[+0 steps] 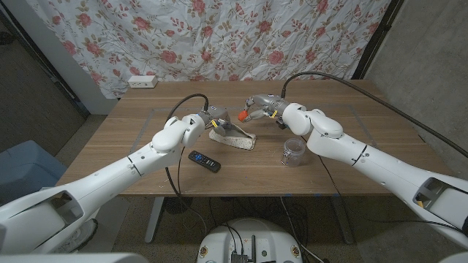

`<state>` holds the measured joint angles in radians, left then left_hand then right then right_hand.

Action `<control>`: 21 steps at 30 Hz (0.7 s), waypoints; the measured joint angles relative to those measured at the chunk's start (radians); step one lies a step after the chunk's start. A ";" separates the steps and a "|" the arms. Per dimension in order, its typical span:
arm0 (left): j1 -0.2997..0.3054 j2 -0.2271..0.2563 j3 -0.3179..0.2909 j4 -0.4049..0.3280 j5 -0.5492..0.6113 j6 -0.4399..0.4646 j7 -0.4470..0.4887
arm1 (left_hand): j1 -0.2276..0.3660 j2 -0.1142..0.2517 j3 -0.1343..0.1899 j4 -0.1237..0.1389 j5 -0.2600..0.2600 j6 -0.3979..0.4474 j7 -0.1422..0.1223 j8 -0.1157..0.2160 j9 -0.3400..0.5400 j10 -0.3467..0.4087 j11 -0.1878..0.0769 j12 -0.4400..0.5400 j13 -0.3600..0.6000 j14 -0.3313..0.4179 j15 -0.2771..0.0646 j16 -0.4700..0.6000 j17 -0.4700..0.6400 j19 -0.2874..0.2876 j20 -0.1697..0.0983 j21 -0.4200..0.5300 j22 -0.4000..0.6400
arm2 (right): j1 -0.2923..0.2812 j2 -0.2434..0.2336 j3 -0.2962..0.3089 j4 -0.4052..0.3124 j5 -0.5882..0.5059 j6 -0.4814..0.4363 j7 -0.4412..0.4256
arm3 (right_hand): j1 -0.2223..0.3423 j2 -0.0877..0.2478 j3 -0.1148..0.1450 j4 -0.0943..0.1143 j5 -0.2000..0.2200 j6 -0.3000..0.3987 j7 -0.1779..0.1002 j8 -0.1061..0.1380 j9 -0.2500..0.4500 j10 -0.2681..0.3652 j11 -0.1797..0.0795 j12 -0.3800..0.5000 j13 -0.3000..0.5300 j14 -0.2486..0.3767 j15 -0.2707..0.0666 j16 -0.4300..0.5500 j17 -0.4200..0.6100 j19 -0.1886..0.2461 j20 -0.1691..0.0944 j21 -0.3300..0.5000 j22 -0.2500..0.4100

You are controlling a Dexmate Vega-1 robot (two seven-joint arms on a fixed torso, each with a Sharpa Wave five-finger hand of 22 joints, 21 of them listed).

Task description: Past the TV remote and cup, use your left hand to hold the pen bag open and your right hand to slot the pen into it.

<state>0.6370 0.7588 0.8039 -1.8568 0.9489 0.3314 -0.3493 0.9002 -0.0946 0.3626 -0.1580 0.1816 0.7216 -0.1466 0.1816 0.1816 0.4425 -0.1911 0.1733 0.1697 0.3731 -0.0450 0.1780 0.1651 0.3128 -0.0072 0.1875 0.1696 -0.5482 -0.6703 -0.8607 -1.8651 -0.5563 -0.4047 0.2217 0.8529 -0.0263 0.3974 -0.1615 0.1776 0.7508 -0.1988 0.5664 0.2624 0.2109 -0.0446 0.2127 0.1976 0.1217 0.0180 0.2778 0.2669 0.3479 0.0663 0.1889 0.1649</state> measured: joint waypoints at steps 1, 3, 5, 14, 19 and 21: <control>0.000 0.000 0.000 0.000 0.000 0.000 0.000 | 0.000 0.000 -0.001 -0.001 0.000 0.000 0.000 0.000 0.000 0.000 0.000 0.000 0.000 0.000 0.000 0.000 0.000 0.000 0.000 0.000 0.000 | 0.000 0.000 0.000 0.000 0.000 0.000 0.000 | 0.000 0.000 0.000 0.000 0.000 0.001 0.001 0.000 0.000 0.000 0.000 0.000 0.000 0.000 0.000 0.000 0.000 0.000 0.000 0.000 0.000; -0.009 -0.006 0.002 0.015 -0.003 -0.001 0.000 | 0.000 0.000 -0.001 -0.001 0.000 0.000 0.000 0.000 0.000 0.000 0.000 0.000 0.000 0.000 0.000 0.000 0.000 0.000 0.000 0.000 0.000 | 0.000 0.001 -0.001 0.002 -0.003 0.032 0.018 | 0.000 0.000 0.000 0.000 0.000 0.002 0.002 0.001 0.000 0.000 0.000 0.000 0.000 0.000 0.000 0.000 0.000 0.000 0.000 0.000 0.000; -0.013 -0.007 0.004 0.020 -0.006 -0.004 0.000 | 0.000 0.000 -0.001 -0.001 0.000 0.000 0.000 0.000 0.000 0.000 0.000 0.000 0.000 0.000 0.000 0.000 0.000 0.000 0.000 0.000 0.000 | 0.000 0.003 -0.003 0.005 -0.004 0.035 0.020 | 0.000 0.000 0.000 0.000 0.000 0.002 0.002 0.007 0.000 0.000 0.000 0.000 0.000 0.000 0.000 0.000 0.000 0.000 0.000 0.000 0.000; -0.021 -0.011 0.008 0.033 -0.014 -0.015 0.007 | -0.004 0.004 -0.001 -0.001 0.000 0.000 0.000 0.000 0.000 0.000 0.000 0.000 0.000 0.000 0.000 0.000 0.000 0.000 0.000 0.000 0.000 | 0.001 0.013 -0.010 0.017 -0.013 0.059 0.026 | 0.000 0.000 0.000 0.000 -0.001 0.002 0.002 0.007 0.000 0.000 0.000 0.000 0.000 0.000 0.000 0.000 0.005 0.000 0.000 0.000 0.000; -0.024 -0.012 0.009 0.037 -0.019 -0.018 0.011 | -0.004 0.004 -0.008 0.000 0.000 0.000 0.000 0.000 0.000 -0.004 -0.004 0.000 0.000 0.000 0.000 0.000 0.000 0.000 0.000 0.000 0.000 | 0.002 0.020 -0.017 0.025 -0.022 0.064 0.028 | 0.000 0.000 0.000 0.000 -0.001 0.002 0.002 0.007 0.000 0.000 0.000 0.000 0.000 0.000 0.000 0.000 0.005 0.000 0.000 0.000 0.000; -0.026 -0.012 0.010 0.039 -0.021 -0.020 0.012 | -0.004 0.004 -0.008 0.000 0.000 0.000 0.000 0.000 0.000 -0.004 -0.004 0.000 0.000 0.000 0.000 0.000 0.000 0.000 0.000 0.000 0.000 | 0.002 0.024 -0.019 0.029 -0.028 0.065 0.028 | 0.000 0.000 0.000 0.000 -0.001 0.002 0.002 0.007 0.000 0.000 0.000 0.000 0.000 0.000 0.000 0.000 0.005 0.000 0.000 0.000 0.000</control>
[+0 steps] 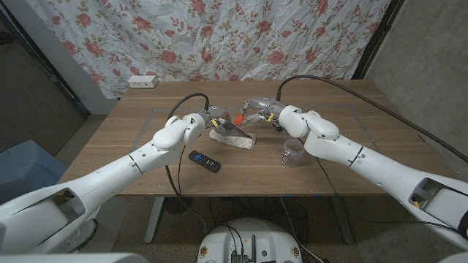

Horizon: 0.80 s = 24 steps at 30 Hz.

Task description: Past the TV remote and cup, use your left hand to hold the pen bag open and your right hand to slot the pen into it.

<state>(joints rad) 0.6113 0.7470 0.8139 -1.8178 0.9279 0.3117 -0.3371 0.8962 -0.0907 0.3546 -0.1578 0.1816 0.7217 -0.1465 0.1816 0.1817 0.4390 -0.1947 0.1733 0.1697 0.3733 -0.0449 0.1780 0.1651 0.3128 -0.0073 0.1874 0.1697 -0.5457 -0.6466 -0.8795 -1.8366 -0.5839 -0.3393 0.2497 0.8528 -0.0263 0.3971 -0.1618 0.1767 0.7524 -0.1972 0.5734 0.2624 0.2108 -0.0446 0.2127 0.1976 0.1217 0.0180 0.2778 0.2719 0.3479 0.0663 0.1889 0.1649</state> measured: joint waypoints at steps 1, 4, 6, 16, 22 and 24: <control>0.000 0.000 0.000 0.000 -0.001 -0.001 0.001 | 0.000 0.000 0.000 0.000 0.000 0.000 0.000 0.000 0.000 0.000 0.000 0.000 0.000 0.000 0.000 0.000 0.000 0.000 0.000 0.000 0.000 | 0.000 0.002 -0.001 0.002 0.000 0.000 0.000 | 0.000 0.000 -0.001 -0.001 0.000 0.000 0.000 0.000 0.000 0.000 0.000 0.000 0.000 0.000 0.000 0.000 0.000 0.000 0.000 0.000 0.000; -0.001 0.000 0.001 0.002 -0.003 -0.002 0.002 | 0.000 0.000 0.000 0.000 0.000 0.000 0.000 0.000 0.000 0.000 0.000 0.000 0.000 0.000 0.000 0.000 0.000 -0.002 0.002 0.000 0.000 | 0.000 0.006 -0.004 0.006 -0.008 0.001 0.000 | 0.000 0.000 -0.001 -0.001 -0.002 0.000 0.000 0.000 0.000 0.000 0.000 0.000 0.000 0.004 -0.004 0.000 0.000 0.000 0.000 0.000 0.000; -0.002 0.000 0.001 0.003 -0.005 -0.003 0.003 | 0.000 0.000 0.000 0.000 0.000 -0.004 -0.004 0.000 0.000 0.000 0.000 0.000 0.000 0.000 0.000 0.000 0.000 -0.002 0.002 0.000 0.000 | 0.000 0.009 -0.006 0.008 -0.014 0.001 0.000 | 0.000 0.000 -0.001 -0.001 0.001 0.000 0.000 0.000 0.000 0.004 -0.004 0.000 0.000 0.006 -0.006 0.000 0.000 0.000 0.000 0.000 0.000; -0.006 0.002 0.003 0.006 -0.009 -0.007 0.004 | 0.000 0.000 0.000 0.000 0.000 -0.008 0.000 0.000 0.000 0.000 0.000 0.000 0.000 0.000 0.000 0.000 0.000 -0.006 -0.002 0.000 0.000 | -0.001 0.022 -0.016 0.021 -0.030 -0.001 -0.005 | 0.000 0.000 -0.001 -0.001 0.001 0.000 0.000 -0.001 0.000 0.007 0.000 0.000 0.000 0.006 -0.006 0.000 0.000 0.000 0.000 0.000 0.000; -0.006 0.003 0.004 0.006 -0.010 -0.008 0.004 | 0.000 0.000 0.000 0.000 0.000 -0.008 0.000 0.000 0.000 0.000 0.000 0.005 0.000 0.000 0.000 0.000 0.000 -0.005 -0.002 0.000 0.000 | -0.001 0.028 -0.022 0.027 -0.039 0.000 -0.007 | 0.000 0.000 -0.001 -0.001 0.001 0.000 0.000 -0.003 0.000 0.007 0.000 0.000 0.000 0.006 -0.006 0.000 0.000 0.000 0.000 0.000 0.000; -0.006 0.005 0.004 0.005 -0.010 -0.008 0.005 | 0.000 0.000 0.000 0.000 0.000 -0.008 0.000 0.000 0.000 0.000 0.000 0.005 0.000 0.000 0.000 0.000 0.000 -0.005 -0.002 0.000 0.000 | -0.001 0.029 -0.024 0.029 -0.042 0.000 -0.007 | 0.000 0.000 -0.001 -0.001 0.001 0.000 0.000 -0.003 0.000 0.007 0.000 0.000 0.000 0.007 -0.004 0.000 0.000 0.000 0.000 0.000 0.000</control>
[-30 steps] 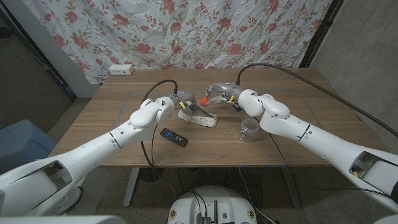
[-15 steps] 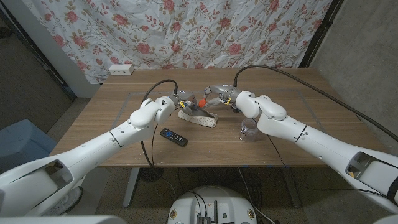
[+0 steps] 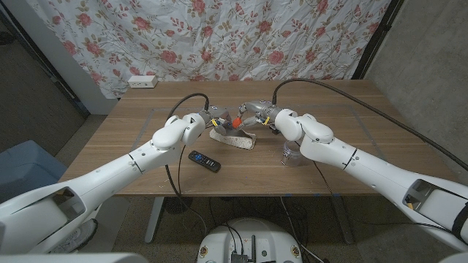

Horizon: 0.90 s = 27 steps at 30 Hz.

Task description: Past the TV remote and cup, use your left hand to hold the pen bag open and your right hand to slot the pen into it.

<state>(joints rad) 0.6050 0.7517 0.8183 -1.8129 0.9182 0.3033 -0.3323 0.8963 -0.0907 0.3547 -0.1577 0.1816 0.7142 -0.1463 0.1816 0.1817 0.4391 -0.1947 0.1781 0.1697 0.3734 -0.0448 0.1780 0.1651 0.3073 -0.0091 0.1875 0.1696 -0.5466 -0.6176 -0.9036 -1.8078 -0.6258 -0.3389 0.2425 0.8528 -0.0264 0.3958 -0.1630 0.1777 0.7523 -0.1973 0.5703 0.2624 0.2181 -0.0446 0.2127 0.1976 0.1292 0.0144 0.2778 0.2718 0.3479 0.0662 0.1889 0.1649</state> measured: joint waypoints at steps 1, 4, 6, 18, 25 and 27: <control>0.000 0.000 0.000 0.000 0.000 0.000 0.000 | 0.000 0.000 0.000 0.000 0.000 0.000 0.000 0.000 0.000 0.000 0.000 0.000 0.000 0.000 0.000 0.000 0.000 0.000 0.000 0.000 0.000 | 0.000 0.002 -0.001 0.002 -0.002 0.000 0.000 | 0.000 0.000 0.000 0.000 0.000 0.000 0.000 0.000 0.000 0.000 0.000 0.000 0.000 0.000 0.000 0.000 0.000 0.000 0.000 0.000 0.000; 0.001 0.001 0.000 -0.003 0.000 0.000 0.000 | -0.004 0.004 0.000 0.000 0.000 0.000 0.000 0.000 0.000 0.000 0.000 0.000 0.000 0.000 0.000 0.000 0.000 0.000 0.000 0.000 0.000 | -0.001 0.003 -0.003 0.004 -0.006 0.002 -0.002 | 0.000 0.000 -0.002 0.002 0.000 0.000 0.000 0.001 0.000 0.000 0.000 0.000 0.000 0.000 0.000 0.000 0.000 0.000 0.000 0.000 0.000; 0.002 0.002 0.000 -0.005 0.000 0.001 0.001 | -0.004 0.004 0.000 0.000 0.003 0.000 0.000 0.000 0.000 0.000 0.000 0.000 0.000 0.000 0.000 0.000 0.000 0.000 0.000 0.000 0.000 | -0.001 0.005 -0.004 0.004 -0.007 0.003 -0.003 | 0.000 0.000 -0.004 0.002 0.000 0.000 0.000 0.003 0.000 0.000 0.000 0.000 0.000 0.000 0.000 0.000 0.000 0.000 0.000 0.000 0.000; 0.008 0.004 -0.001 -0.014 0.006 0.006 0.001 | -0.004 0.004 -0.007 -0.001 0.004 -0.002 0.002 0.003 0.000 -0.004 0.004 0.000 0.000 0.000 0.000 0.000 0.000 -0.005 0.005 0.000 0.000 | -0.012 0.008 -0.005 0.005 -0.013 0.005 -0.010 | 0.000 0.000 -0.007 -0.001 -0.001 0.000 0.000 0.003 0.000 0.000 0.000 -0.006 0.000 0.000 0.000 0.000 0.000 0.000 0.000 0.000 0.000; 0.013 0.003 -0.002 -0.019 0.010 0.010 0.000 | -0.004 0.004 -0.007 -0.001 0.004 -0.007 -0.004 0.003 0.000 -0.004 0.004 0.000 0.000 0.000 0.000 0.000 0.000 -0.005 0.005 0.000 0.000 | -0.017 0.008 -0.005 0.000 -0.015 0.003 -0.011 | 0.004 -0.004 -0.007 -0.001 -0.001 -0.013 -0.013 -0.006 -0.001 0.000 0.000 -0.009 0.000 0.000 0.000 0.000 0.000 0.000 0.000 0.000 0.000; 0.014 0.003 -0.002 -0.021 0.012 0.011 0.000 | -0.008 0.008 -0.007 -0.001 0.004 -0.007 -0.004 0.003 0.000 -0.004 0.004 0.000 0.000 0.000 0.000 0.000 0.000 -0.005 0.005 0.000 0.000 | -0.019 0.008 -0.005 -0.001 -0.015 0.002 -0.011 | -0.001 -0.009 -0.015 -0.001 -0.001 -0.024 -0.024 -0.016 -0.004 -0.004 0.003 -0.009 0.000 0.000 0.000 0.000 0.000 0.000 0.000 0.000 0.000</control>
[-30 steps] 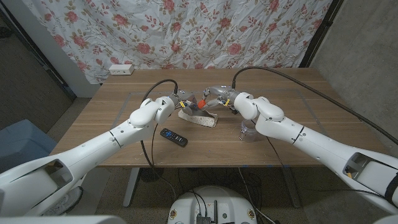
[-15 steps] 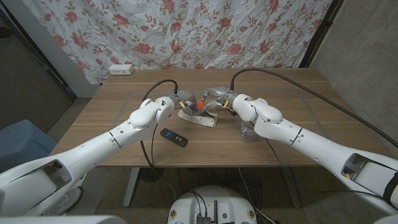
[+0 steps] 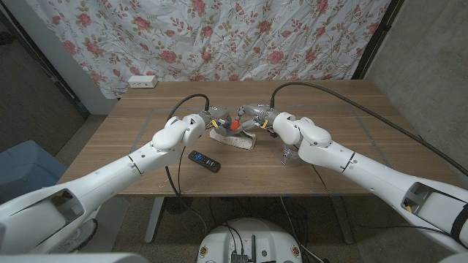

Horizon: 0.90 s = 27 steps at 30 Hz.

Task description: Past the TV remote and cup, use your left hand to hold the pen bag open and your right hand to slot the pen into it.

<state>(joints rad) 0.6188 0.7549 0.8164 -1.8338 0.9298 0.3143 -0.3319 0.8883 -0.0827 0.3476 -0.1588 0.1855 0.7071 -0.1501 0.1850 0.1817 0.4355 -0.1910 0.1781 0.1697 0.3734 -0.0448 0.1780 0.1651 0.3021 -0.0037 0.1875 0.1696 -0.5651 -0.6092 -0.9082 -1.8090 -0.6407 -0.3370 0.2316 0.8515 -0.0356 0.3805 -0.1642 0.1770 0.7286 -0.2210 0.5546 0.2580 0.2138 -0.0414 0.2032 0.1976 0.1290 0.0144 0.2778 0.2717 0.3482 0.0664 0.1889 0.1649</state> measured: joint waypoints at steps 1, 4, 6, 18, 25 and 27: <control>0.001 0.000 0.000 -0.001 0.001 0.001 0.000 | 0.000 0.000 0.000 0.000 0.000 0.000 0.000 0.000 0.000 0.000 0.000 0.000 0.000 0.000 0.000 0.000 0.000 0.000 0.000 0.000 0.000 | 0.000 0.000 0.000 0.000 0.000 0.000 0.000 | 0.000 0.000 0.000 0.000 0.000 -0.003 -0.002 -0.005 -0.001 -0.004 -0.004 -0.003 0.000 0.000 0.000 0.000 0.000 0.004 0.004 0.000 0.000; 0.002 0.000 0.000 -0.001 0.001 0.001 0.000 | 0.000 0.000 0.000 0.000 0.000 0.000 0.000 0.000 0.000 0.000 0.000 0.000 0.000 0.000 0.000 0.000 0.000 0.000 0.000 0.000 0.000 | -0.001 0.000 0.001 -0.001 0.000 -0.001 0.001 | 0.007 -0.007 0.000 0.000 0.000 -0.015 0.001 -0.011 -0.007 -0.012 0.002 -0.004 0.000 -0.004 0.004 0.000 0.000 0.003 0.003 0.000 0.000; 0.002 0.000 -0.001 -0.002 0.002 0.002 0.000 | 0.000 0.000 -0.002 0.002 0.000 0.000 0.000 0.000 0.000 0.000 0.000 0.000 0.000 0.000 0.000 0.000 0.000 0.000 0.000 0.000 0.000 | -0.001 0.000 0.001 -0.001 0.000 -0.001 0.003 | 0.006 -0.007 0.000 0.000 0.000 -0.028 0.002 -0.018 -0.010 -0.016 0.006 -0.004 0.000 -0.008 0.008 0.000 0.000 0.003 0.003 0.000 0.000; 0.005 0.000 -0.003 -0.003 0.002 0.002 -0.001 | 0.000 0.000 -0.002 0.002 0.000 0.000 0.000 0.000 0.000 0.000 0.000 0.000 0.000 0.000 0.000 0.000 0.000 0.000 0.000 0.000 0.000 | 0.004 0.001 0.000 -0.001 0.003 -0.007 0.022 | -0.003 -0.016 -0.012 0.004 0.001 -0.096 0.025 -0.053 -0.026 -0.039 0.018 -0.011 0.006 -0.022 0.022 -0.008 0.000 0.000 0.007 0.000 0.000; 0.007 0.001 -0.005 0.000 -0.002 0.001 0.003 | 0.000 0.000 -0.002 0.002 0.000 0.000 0.000 0.000 0.000 0.000 0.000 0.000 0.000 0.000 0.000 0.000 0.000 0.000 0.000 0.000 0.000 | 0.010 0.001 -0.004 -0.002 0.004 -0.011 0.038 | -0.012 -0.038 -0.016 0.008 0.001 -0.142 0.042 -0.075 -0.035 -0.063 0.034 -0.011 0.006 -0.033 0.032 -0.016 0.000 -0.006 0.013 0.000 0.000; 0.007 0.001 -0.005 0.001 -0.002 0.000 0.005 | 0.000 0.000 -0.002 0.002 0.000 0.000 0.000 0.000 0.000 0.000 0.000 0.000 0.000 0.000 0.000 0.000 0.000 0.000 0.000 0.000 0.000 | 0.013 0.001 -0.005 -0.002 0.005 -0.013 0.043 | -0.012 -0.038 -0.022 0.008 0.001 -0.156 0.042 -0.085 -0.035 -0.068 0.033 -0.015 0.005 -0.040 0.040 -0.016 0.000 -0.008 0.015 0.000 0.000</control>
<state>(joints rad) 0.6258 0.7558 0.8110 -1.8331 0.9273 0.3143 -0.3269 0.8884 -0.0828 0.3452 -0.1564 0.1855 0.7073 -0.1501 0.1849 0.1818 0.4355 -0.1910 0.1781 0.1696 0.3734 -0.0448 0.1780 0.1651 0.3022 -0.0037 0.1875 0.1696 -0.5526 -0.6080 -0.9135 -1.8115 -0.6358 -0.3495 0.2751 0.8397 -0.0736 0.3587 -0.1560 0.1778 0.5727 -0.1787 0.4700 0.2229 0.1453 -0.0083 0.1884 0.2031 0.0891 0.0543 0.2619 0.2716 0.3399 0.0812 0.1889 0.1649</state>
